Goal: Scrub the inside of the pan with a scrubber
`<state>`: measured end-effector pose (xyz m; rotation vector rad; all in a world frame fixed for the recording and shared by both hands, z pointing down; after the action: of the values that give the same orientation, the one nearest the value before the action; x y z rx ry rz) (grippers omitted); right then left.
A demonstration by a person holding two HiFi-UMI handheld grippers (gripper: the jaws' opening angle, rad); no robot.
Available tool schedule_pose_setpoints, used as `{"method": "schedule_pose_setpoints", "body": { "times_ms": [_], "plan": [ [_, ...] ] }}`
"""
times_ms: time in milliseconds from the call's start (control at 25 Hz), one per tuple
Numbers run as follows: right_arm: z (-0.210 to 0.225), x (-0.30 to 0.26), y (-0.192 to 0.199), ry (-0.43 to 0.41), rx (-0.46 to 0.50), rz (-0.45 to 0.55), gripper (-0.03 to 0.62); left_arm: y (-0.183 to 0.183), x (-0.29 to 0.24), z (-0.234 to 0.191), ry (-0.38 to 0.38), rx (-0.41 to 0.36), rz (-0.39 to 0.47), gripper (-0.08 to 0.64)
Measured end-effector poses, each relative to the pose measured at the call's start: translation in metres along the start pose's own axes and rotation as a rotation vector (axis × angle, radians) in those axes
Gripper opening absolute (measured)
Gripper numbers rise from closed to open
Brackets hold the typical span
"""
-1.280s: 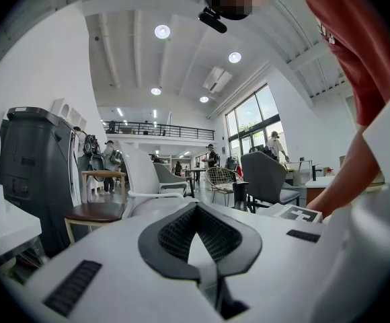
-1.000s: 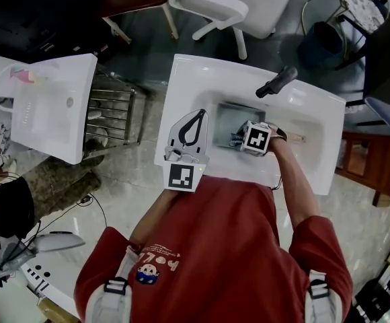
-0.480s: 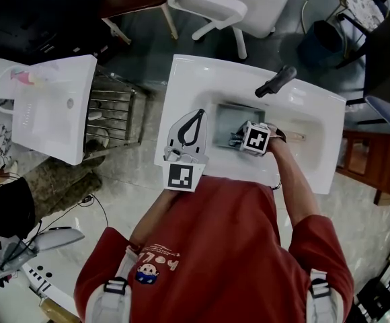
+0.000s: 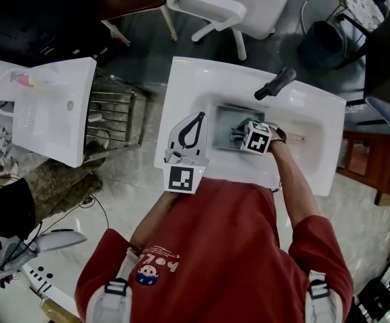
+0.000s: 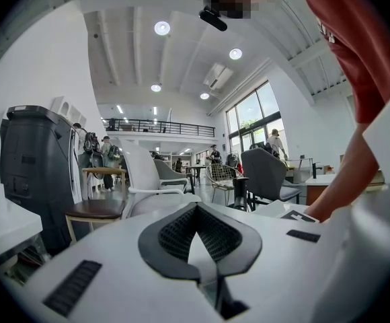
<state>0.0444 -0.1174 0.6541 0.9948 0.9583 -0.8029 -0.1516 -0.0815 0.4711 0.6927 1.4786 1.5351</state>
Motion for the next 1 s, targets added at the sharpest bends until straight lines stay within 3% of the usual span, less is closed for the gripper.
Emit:
{"method": "schedule_pose_setpoints", "body": {
  "times_ms": [760, 1000],
  "plan": [
    [0.023, -0.006, -0.008, 0.466, 0.157, 0.08, 0.16, 0.002, -0.002, 0.002, 0.01, -0.002, -0.009, 0.008],
    [0.023, -0.007, -0.008, 0.474, 0.167, 0.082, 0.16, 0.002, -0.003, -0.002, 0.004, -0.006, -0.004, 0.008]
  ]
}}
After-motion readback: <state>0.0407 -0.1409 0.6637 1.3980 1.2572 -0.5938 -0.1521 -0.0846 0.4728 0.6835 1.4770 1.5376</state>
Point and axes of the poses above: the fingertips, and each gripper's own axes: x backward along the fingers, z to its right, y out of its underside, the point moved 10 cm from there along x, backward along the fingers, and after that the axes turned 8 degrees about -x, right-handed, at the moved point
